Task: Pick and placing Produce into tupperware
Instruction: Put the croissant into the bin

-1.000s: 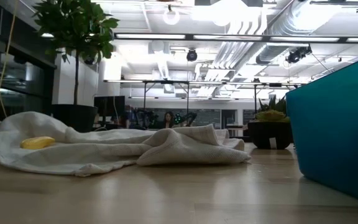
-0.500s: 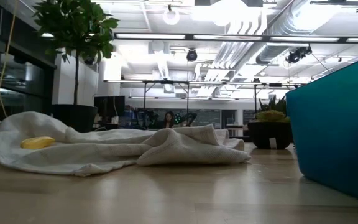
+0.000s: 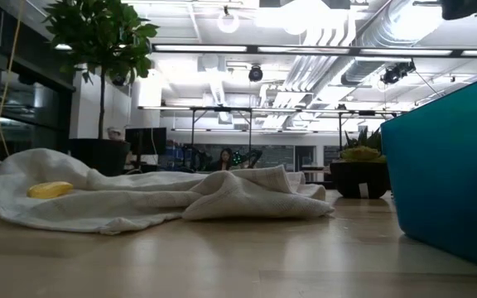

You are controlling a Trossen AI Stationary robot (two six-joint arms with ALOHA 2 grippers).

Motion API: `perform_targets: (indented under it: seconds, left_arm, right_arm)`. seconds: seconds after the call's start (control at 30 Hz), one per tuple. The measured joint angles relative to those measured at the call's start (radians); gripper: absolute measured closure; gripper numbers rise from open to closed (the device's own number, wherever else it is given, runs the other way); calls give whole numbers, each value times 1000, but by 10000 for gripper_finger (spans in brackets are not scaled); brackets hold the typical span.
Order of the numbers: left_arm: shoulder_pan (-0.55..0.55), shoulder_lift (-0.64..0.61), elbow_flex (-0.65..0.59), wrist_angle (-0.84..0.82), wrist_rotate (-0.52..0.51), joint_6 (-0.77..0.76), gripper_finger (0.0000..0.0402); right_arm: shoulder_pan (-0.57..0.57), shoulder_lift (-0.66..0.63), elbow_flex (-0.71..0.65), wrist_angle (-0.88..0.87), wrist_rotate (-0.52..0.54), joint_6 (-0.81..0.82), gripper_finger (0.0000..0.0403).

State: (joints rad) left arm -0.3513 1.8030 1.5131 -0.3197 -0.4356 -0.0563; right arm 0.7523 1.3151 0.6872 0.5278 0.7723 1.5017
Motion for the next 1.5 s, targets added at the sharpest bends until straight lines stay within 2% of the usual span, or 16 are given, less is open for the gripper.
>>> perform_targets:
  seconds: [0.3,0.67,1.5]
  left_arm:
    - [0,0,0,38,6,31,209]
    - [26,0,0,40,17,33,209]
    - [92,0,-1,84,78,53,209]
  right_arm:
    - [-7,0,0,-30,-6,25,158]
    - [-66,1,0,-21,-101,17,158]
    - [-164,1,0,2,-180,-45,158]
